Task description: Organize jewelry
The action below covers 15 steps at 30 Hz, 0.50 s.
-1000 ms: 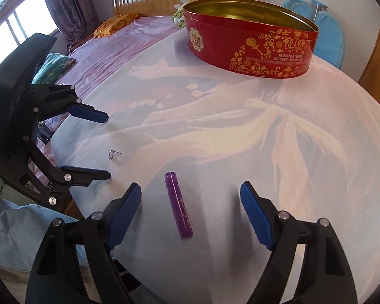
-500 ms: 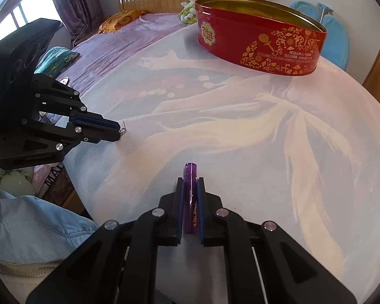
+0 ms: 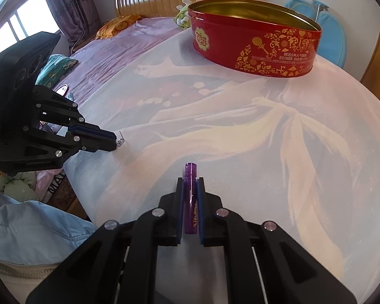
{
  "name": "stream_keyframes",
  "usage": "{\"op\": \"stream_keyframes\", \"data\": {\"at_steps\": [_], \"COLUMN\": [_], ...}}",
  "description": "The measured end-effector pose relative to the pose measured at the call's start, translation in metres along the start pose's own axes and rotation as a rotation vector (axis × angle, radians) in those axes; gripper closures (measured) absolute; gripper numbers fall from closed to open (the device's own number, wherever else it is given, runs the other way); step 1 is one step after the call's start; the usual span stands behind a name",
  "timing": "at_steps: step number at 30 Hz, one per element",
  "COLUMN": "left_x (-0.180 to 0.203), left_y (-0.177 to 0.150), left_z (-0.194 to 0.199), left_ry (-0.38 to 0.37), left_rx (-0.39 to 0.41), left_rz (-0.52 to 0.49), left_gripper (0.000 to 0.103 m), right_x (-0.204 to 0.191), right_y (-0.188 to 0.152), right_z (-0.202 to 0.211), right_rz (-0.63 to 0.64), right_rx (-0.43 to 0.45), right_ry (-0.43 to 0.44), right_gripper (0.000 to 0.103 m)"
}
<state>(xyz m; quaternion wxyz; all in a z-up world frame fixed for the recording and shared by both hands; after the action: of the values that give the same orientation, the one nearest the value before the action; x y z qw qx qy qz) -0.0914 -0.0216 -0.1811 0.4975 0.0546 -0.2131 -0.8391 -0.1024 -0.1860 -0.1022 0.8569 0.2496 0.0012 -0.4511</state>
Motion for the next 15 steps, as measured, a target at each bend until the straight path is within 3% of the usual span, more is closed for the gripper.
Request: {"op": "stream_keyframes", "data": {"at_steps": [2,3,4,12,15], "left_x": [0.0001,0.0002,0.0003,0.0068,0.0080], "left_y": [0.0021,0.0039,0.0049,0.0044,0.0056], "left_z": [-0.0005,-0.0019,-0.0016,-0.0087,-0.0072], "left_ry": [-0.003,0.013,0.036,0.093,0.074], "left_rx": [0.004,0.004,0.014,0.044,0.077], "left_rz": [0.002,0.000,-0.009,-0.109,-0.121], "left_gripper": [0.068,0.045,0.041,0.042,0.066], "right_x": [0.0001,-0.0002,0.0001,0.0027,0.0049], "right_y": [0.0010,0.0017,0.0024,0.0021,0.0022], "right_z": [0.0001,0.0006,0.0012,0.0025,0.0018], "right_rz": [0.001,0.002,0.002,-0.014,-0.024], "right_rx": [0.000,0.002,0.003,-0.004,-0.005], "right_ry": [0.002,0.003,0.004,0.009,0.010], "right_gripper": [0.092,0.092,0.092,0.092,0.092]}}
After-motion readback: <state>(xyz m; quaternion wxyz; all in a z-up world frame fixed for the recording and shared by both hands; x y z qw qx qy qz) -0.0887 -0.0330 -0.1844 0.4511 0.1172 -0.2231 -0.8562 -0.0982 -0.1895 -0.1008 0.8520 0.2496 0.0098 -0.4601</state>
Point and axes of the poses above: each gripper's, at about its wrist camera, not at the fingertips, and z roughly against the way its jaws point, x to its right, y to its top, the point moved 4 cm from there along -z, roughly the way its jaws point
